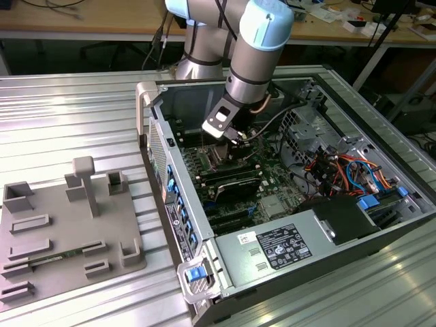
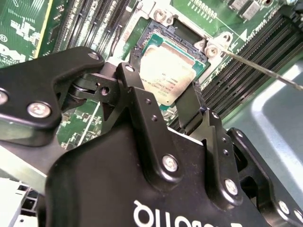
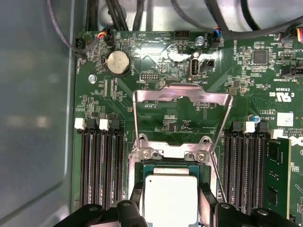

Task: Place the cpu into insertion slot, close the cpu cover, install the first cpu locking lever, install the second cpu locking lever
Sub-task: 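Place the cpu into insertion slot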

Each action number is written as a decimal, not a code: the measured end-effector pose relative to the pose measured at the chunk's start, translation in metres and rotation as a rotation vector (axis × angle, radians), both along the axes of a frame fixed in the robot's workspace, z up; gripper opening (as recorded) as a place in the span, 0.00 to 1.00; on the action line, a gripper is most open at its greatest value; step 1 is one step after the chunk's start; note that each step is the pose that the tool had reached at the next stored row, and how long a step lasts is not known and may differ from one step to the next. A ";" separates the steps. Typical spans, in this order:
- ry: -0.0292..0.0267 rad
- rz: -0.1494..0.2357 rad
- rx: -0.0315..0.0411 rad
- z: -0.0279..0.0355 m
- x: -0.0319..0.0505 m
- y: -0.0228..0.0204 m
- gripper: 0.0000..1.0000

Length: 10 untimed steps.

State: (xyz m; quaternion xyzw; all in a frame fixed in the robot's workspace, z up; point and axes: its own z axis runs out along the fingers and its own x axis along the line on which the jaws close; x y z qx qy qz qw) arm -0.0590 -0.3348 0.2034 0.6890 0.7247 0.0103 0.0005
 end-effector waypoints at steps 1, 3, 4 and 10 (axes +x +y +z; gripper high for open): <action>0.0017 0.005 -0.0009 -0.0003 0.0000 0.0000 0.55; 0.0044 0.005 -0.0036 -0.0005 0.0000 -0.0002 0.55; 0.0047 0.005 -0.0036 -0.0007 0.0000 -0.0002 0.55; 0.0054 -0.023 -0.0034 -0.0029 0.0000 -0.0007 0.55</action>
